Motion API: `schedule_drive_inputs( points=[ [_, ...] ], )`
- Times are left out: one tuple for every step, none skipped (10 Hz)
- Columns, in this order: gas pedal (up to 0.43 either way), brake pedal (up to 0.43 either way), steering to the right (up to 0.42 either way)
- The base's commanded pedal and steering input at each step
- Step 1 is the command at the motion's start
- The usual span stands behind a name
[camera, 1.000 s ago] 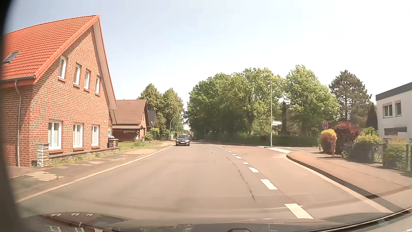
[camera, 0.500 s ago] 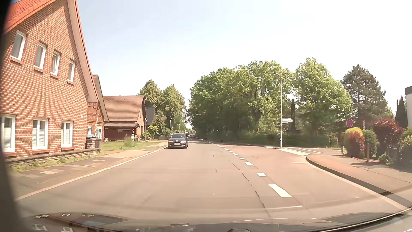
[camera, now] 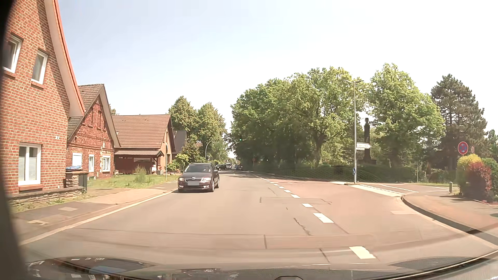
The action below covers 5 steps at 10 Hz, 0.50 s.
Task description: Follow the waypoints while adhering to traffic rules and regulations
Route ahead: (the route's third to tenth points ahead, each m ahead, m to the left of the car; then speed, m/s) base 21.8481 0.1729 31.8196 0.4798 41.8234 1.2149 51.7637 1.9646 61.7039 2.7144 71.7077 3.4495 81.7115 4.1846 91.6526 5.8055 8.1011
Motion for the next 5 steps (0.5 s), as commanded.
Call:
schedule_drive_inputs(
  points=[
    [0.087, 0.000, -0.014],
    [0.087, 0.000, -0.013],
    [0.079, 0.000, -0.013],
    [0.067, 0.000, -0.013],
    [0.067, 0.000, -0.013]
  ],
)
